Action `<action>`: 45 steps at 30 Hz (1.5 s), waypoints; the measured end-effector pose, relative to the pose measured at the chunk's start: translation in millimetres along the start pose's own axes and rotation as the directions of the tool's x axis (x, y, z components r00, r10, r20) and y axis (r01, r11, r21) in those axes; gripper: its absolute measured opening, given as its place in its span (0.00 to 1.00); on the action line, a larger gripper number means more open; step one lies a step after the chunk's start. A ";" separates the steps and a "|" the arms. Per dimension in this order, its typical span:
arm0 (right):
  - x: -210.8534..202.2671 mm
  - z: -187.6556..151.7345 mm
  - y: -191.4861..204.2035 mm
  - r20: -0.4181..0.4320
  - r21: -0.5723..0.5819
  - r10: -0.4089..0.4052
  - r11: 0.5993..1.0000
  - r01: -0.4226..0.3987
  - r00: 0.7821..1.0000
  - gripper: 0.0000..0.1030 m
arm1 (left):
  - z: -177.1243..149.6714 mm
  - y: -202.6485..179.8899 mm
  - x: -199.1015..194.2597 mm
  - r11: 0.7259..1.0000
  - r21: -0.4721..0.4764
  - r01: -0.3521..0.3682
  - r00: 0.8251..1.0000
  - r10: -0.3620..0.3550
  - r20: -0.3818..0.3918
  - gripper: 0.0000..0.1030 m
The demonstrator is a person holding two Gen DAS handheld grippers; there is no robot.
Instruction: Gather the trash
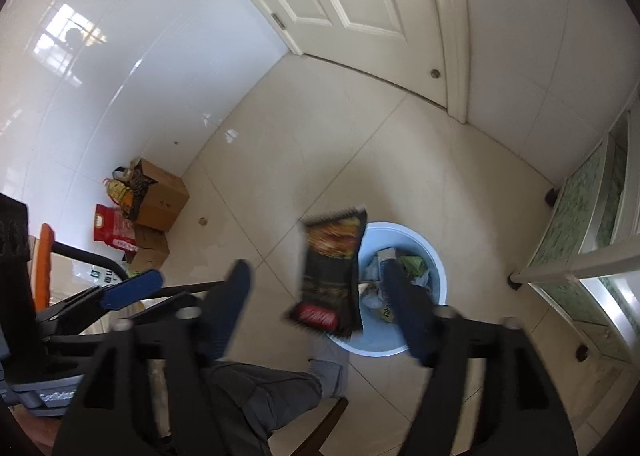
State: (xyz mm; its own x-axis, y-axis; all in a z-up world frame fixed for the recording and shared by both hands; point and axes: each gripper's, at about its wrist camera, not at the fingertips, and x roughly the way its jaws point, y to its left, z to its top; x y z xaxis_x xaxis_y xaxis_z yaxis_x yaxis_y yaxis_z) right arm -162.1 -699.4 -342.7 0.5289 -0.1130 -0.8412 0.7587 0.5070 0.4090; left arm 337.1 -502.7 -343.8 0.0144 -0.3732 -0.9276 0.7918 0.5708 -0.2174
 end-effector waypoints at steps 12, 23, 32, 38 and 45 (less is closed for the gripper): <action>-23.4 -18.0 9.7 0.074 0.046 -0.076 0.996 0.073 0.994 1.00 | 41.1 -66.6 -41.1 0.986 -0.018 -0.167 0.979 0.168 0.118 0.86; -121.7 -37.9 98.4 0.241 -0.087 0.013 0.996 0.008 0.971 1.00 | -63.9 -56.1 -211.2 0.976 -0.102 -0.190 0.905 0.215 0.368 0.95; -199.1 -87.6 221.1 0.344 -0.271 0.209 0.955 -0.116 0.915 1.00 | -209.6 -29.9 -348.0 0.923 -0.276 -0.268 0.741 0.380 0.553 0.99; -246.5 -136.6 305.7 0.363 -0.432 0.321 0.890 -0.147 0.875 1.00 | -320.6 -17.5 -420.7 0.864 -0.416 -0.283 0.626 0.495 0.602 0.99; -284.5 -205.5 379.8 0.355 -0.609 0.401 0.785 -0.117 0.844 1.00 | -449.9 -42.5 -467.0 0.742 -0.582 -0.332 0.479 0.664 0.574 0.99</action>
State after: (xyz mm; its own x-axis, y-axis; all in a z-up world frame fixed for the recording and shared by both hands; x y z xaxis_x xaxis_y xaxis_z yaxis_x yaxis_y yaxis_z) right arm -102.5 -299.1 -20.8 0.8860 -0.1949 -0.4207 0.3019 0.9312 0.2043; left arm 22.0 -23.7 -38.0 0.8833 -0.2191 -0.4145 0.2272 0.9734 -0.0304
